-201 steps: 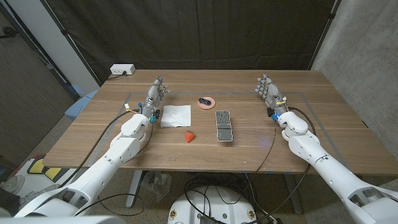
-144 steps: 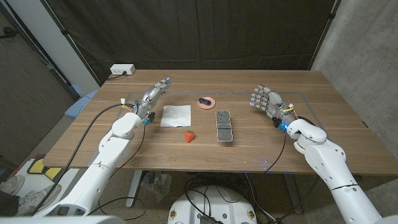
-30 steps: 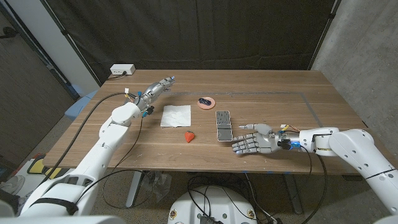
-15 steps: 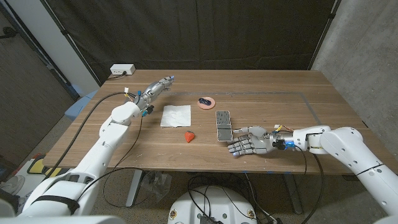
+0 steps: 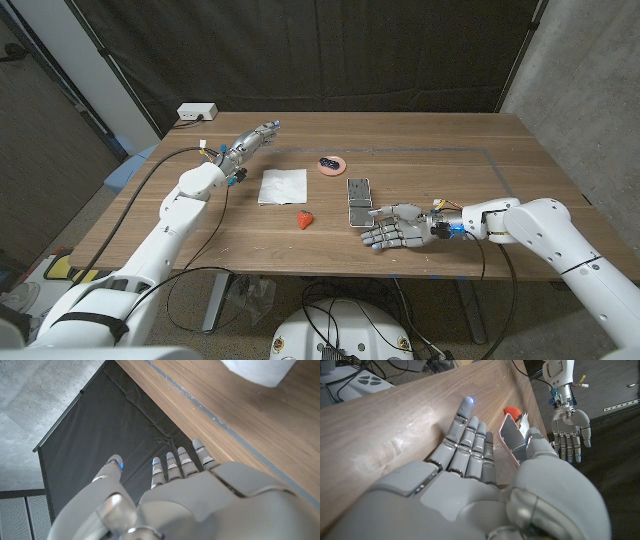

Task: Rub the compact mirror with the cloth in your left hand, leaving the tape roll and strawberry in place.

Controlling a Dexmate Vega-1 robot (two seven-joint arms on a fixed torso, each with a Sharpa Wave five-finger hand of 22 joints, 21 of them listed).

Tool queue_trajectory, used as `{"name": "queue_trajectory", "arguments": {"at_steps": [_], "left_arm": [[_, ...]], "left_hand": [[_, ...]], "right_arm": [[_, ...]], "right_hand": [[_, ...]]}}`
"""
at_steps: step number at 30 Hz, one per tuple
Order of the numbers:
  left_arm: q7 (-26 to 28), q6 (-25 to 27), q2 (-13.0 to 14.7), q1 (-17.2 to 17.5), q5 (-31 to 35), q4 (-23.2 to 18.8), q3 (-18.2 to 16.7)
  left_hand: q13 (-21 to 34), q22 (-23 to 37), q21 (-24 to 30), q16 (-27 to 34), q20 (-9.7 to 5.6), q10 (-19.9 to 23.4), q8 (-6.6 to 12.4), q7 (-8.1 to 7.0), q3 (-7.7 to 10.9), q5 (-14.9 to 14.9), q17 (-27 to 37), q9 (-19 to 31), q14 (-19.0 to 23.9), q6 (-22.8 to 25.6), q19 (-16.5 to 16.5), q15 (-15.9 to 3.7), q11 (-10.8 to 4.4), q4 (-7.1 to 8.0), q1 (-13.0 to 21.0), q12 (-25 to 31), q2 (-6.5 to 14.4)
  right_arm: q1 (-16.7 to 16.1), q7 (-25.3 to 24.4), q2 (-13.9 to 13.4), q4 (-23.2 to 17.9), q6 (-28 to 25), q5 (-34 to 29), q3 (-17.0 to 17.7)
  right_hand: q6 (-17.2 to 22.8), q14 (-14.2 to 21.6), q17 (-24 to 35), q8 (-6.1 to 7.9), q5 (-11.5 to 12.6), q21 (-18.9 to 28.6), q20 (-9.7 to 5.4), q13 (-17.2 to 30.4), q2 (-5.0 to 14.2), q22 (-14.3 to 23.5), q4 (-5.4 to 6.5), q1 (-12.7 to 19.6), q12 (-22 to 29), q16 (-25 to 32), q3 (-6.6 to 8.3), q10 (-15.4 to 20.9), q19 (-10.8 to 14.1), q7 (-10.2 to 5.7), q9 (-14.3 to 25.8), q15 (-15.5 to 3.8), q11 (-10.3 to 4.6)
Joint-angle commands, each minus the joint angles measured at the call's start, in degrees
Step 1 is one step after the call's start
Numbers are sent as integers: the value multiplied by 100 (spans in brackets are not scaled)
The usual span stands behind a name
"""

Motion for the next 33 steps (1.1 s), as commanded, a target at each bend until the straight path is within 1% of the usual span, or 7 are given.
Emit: {"name": "queue_trajectory", "arguments": {"at_steps": [1,8,14,24,27,30,33], "left_arm": [[16,49,-13,-5,-3,16,-18],[41,92,-21,-8,10,20,-18],[43,104,-27,-20,10,49,-19],[15,47,-44,-51,-15,143,-22],[-1,37,-42,-65,-7,166,-13],[-4,33,-37,-72,9,175,-4],[-6,39,-33,-76,19,178,-1]], "left_hand": [[8,17,-5,3,-9,20,-22,32,4,45,26,11,-5,33,15,16,25,43,-28,-2,-41],[8,17,-15,-1,-6,5,-32,35,-15,52,24,10,-13,27,16,16,38,62,-56,-8,-45],[7,16,-22,-4,-13,-3,-40,38,-28,59,21,10,-18,26,20,13,20,75,-76,-11,-47],[7,16,-37,-7,-8,-5,-53,31,-46,67,18,9,-21,17,17,12,12,94,-104,-12,-48],[7,16,-40,-7,-11,-13,-60,38,-53,70,17,9,-21,7,22,9,28,101,-114,-15,-48],[7,16,-44,-11,-11,-13,-68,27,-58,73,15,9,-29,-7,23,9,9,106,-121,-15,-49],[6,15,-48,-13,-17,-16,-74,30,-62,75,14,9,-34,-19,23,9,15,108,-125,-16,-50]], "right_arm": [[129,-580,167,-136,-530,-210,-128],[259,-471,208,-117,-576,-188,-272],[396,-332,175,-139,-614,-197,-428],[360,-699,323,-410,-858,-191,-346],[165,-1027,606,-489,-964,-68,-72],[-69,-1476,874,-658,-1014,-50,175],[-295,-1833,1136,-785,-995,-13,402]], "right_hand": [[155,205,37,68,57,114,-350,31,-10,45,24,109,66,72,-45,202,120,-37,33,-116,-48],[176,327,40,72,55,197,-396,37,-144,77,85,25,40,102,-176,244,156,-13,44,-153,-55],[258,585,57,94,76,343,-404,41,-116,129,156,-18,21,205,-241,331,302,4,53,-251,-25],[1501,1950,334,578,74,1263,-808,140,549,636,34,914,244,1095,-103,1750,742,-295,129,-736,-247],[1914,2218,450,713,-42,1586,-902,209,886,841,159,1017,321,1335,-88,2127,830,-338,123,-805,-283],[2015,2289,454,735,-95,1694,-932,234,987,915,226,994,342,1379,-84,2243,861,-357,116,-812,-278],[2063,2376,396,703,-195,1859,-907,256,949,1029,542,581,290,1413,-258,2298,916,-351,103,-781,-250]]}}
